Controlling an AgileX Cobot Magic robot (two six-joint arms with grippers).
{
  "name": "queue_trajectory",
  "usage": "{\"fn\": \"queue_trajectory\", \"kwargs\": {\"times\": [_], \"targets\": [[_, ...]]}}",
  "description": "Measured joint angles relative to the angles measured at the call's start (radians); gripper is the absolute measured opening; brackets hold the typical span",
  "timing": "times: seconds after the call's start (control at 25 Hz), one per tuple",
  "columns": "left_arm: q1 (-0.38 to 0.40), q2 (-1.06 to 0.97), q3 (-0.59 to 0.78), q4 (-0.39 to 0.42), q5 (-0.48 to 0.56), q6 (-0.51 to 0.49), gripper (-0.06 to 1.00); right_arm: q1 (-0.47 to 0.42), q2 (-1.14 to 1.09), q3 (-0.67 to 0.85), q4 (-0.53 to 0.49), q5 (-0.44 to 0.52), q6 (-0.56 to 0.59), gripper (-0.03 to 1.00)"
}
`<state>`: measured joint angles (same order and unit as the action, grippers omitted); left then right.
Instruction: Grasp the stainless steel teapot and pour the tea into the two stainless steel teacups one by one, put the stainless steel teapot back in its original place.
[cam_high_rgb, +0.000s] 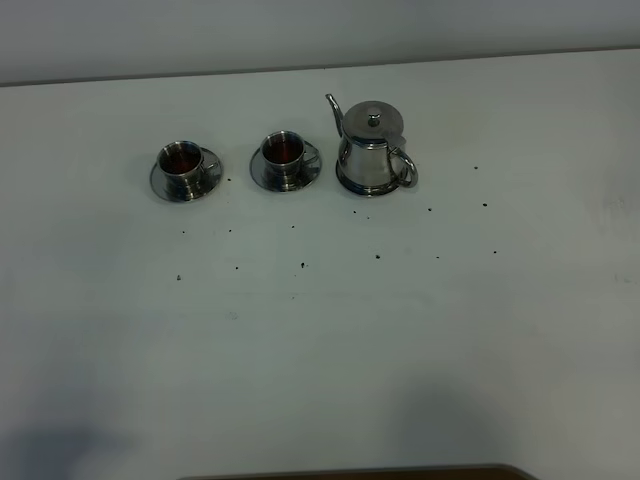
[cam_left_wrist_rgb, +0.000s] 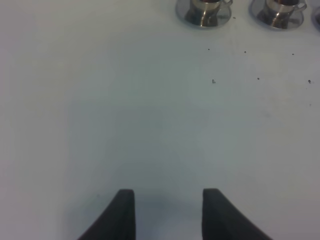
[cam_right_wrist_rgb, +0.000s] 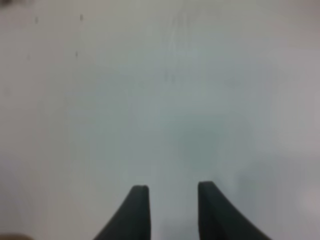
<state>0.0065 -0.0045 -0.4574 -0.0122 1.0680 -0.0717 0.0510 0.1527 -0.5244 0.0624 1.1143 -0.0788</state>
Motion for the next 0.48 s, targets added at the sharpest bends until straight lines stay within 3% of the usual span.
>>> {"fn": "queue_trajectory", "kwargs": {"times": [0.48], "targets": [[0.000,0.000,0.000,0.000,0.000,0.001,0.38,-0.006,-0.149,0.000,0.012,0.001,0.000,0.24]]}}
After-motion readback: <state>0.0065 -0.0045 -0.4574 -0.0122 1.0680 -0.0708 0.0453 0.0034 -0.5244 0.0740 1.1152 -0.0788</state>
